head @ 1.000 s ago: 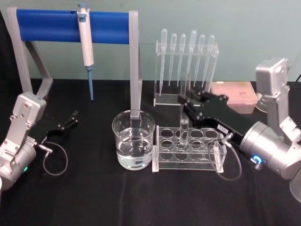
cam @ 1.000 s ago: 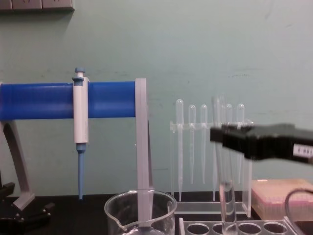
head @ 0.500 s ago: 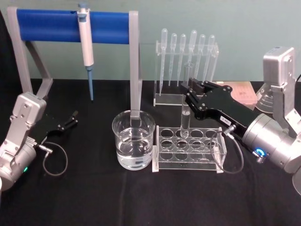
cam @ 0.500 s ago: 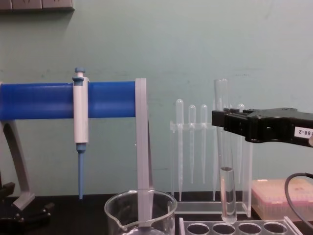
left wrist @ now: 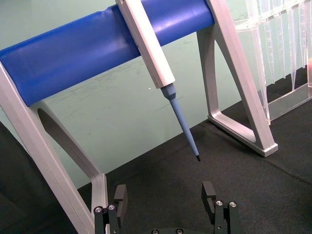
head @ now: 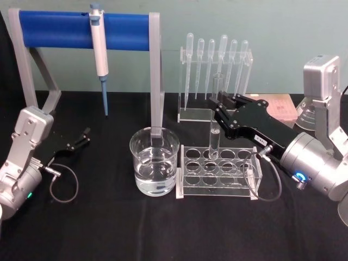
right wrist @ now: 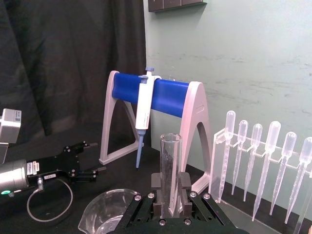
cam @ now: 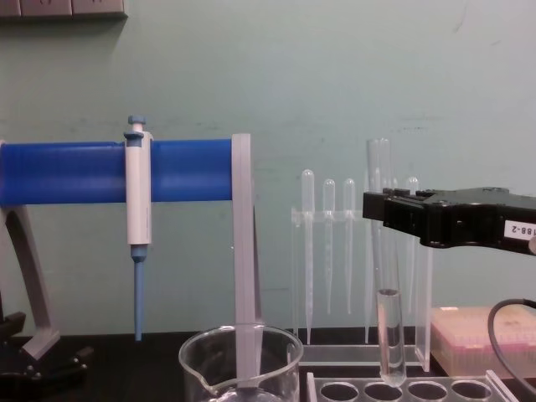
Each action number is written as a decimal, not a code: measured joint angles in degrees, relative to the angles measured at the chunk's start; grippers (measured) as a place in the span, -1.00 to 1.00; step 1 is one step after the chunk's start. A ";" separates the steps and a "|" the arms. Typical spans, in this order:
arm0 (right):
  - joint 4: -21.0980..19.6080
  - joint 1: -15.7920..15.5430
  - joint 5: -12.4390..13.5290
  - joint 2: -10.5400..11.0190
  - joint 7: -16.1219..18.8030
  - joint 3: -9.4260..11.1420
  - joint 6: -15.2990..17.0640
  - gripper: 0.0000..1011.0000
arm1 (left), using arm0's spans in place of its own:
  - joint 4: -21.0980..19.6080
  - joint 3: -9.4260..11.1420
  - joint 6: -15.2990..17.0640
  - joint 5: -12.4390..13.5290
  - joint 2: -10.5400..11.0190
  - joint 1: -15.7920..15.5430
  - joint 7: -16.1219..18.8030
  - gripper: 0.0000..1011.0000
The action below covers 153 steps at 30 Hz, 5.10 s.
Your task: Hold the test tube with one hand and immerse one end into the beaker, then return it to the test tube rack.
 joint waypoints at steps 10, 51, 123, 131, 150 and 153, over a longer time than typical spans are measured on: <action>0.06 0.00 -0.06 0.02 0.00 -0.03 -0.04 -0.56 | 0.00 0.00 0.00 0.00 0.00 0.00 0.00 0.98; 0.07 0.00 -0.07 0.01 0.06 -0.04 -0.05 -0.56 | 0.00 0.00 0.00 0.00 0.00 0.00 0.00 0.98; 18.66 6.73 -6.30 -12.41 3.71 -9.85 -11.54 -0.56 | 0.00 0.00 0.00 0.00 0.00 0.00 0.00 0.98; 19.23 6.60 -6.96 -12.84 4.13 -9.76 -11.65 -0.56 | 0.00 0.00 0.00 0.00 0.00 0.00 0.00 0.98; 19.06 6.49 -7.51 -12.79 4.21 -9.83 -11.31 -0.56 | 0.00 0.00 0.00 0.00 0.00 0.00 0.00 0.98; 19.06 6.50 -7.47 -12.79 4.21 -9.82 -11.31 -0.56 | 0.00 0.00 0.00 0.00 0.00 0.00 0.00 0.98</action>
